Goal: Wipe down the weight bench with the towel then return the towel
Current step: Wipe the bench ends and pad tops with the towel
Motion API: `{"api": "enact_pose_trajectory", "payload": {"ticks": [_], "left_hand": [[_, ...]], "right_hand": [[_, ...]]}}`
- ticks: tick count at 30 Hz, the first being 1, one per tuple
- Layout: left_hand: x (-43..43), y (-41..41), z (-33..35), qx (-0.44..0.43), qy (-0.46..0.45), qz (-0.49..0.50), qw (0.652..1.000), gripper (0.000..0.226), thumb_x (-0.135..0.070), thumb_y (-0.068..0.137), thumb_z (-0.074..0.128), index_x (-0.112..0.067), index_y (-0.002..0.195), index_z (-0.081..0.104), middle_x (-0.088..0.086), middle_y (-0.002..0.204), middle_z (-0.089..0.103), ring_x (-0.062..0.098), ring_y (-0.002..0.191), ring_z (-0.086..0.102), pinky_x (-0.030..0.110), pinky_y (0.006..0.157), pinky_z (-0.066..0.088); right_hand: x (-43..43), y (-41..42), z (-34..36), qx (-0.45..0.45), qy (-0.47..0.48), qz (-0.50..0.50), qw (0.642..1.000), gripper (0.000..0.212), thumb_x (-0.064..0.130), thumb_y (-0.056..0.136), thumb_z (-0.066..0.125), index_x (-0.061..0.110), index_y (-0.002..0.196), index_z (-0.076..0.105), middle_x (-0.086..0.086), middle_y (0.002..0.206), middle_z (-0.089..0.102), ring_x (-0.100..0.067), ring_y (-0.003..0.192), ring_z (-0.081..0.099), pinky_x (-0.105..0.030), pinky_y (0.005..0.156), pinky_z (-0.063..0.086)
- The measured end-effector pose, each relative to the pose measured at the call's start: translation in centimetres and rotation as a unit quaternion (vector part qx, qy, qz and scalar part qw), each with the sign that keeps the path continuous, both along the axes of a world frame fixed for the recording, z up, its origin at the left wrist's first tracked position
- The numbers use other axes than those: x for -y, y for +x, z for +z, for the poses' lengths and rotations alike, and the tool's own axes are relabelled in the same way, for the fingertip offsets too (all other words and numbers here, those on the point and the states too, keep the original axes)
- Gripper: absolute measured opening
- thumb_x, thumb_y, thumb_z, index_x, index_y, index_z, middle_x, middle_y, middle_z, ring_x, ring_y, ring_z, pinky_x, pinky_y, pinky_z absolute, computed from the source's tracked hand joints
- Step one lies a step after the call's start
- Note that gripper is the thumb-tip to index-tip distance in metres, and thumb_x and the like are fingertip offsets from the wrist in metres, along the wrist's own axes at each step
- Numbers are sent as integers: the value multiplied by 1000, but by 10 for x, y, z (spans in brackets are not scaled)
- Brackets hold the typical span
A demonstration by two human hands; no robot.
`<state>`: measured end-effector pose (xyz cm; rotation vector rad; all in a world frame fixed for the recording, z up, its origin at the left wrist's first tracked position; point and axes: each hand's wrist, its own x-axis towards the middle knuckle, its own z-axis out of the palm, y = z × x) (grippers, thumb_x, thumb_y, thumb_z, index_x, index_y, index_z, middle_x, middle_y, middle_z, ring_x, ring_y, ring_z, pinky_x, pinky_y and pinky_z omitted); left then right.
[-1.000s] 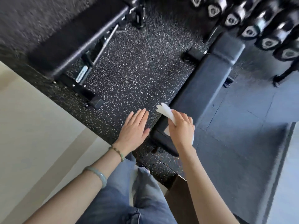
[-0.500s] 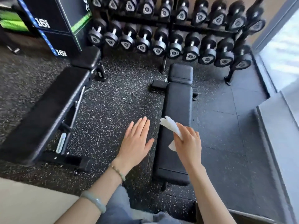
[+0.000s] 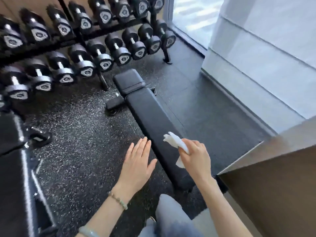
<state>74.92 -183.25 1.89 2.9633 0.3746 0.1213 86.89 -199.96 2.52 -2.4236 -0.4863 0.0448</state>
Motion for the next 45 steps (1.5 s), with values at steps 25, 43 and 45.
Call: {"api": "enact_pose_trajectory", "payload": {"ticks": [25,43,45], "left_hand": [[-26,281,-51,-70,-45,-439,895,61,-42,95,33,0,134,50,16,142,47,26,132,41,42,110,24],[43,303,-218,-190,54,-792,578,60,-41,95,34,-2,138,47,13,144,46,26,135,37,43,110,23],[63,293,-251,-189,63,-807,556,60,-40,95,34,-1,139,46,13,145,45,26,136,35,44,111,23]], "right_hand": [[-5,105,-49,-145,-31,-358,922,17,35,91,54,31,101,67,2,89,62,-23,86,53,-34,70,44],[-53,-8,-195,-121,245,-712,647,21,20,91,62,13,110,69,5,105,65,-11,101,58,-31,90,47],[-54,-18,-230,-103,271,-744,602,20,23,92,61,13,107,70,10,102,64,-9,100,59,-29,89,48]]}}
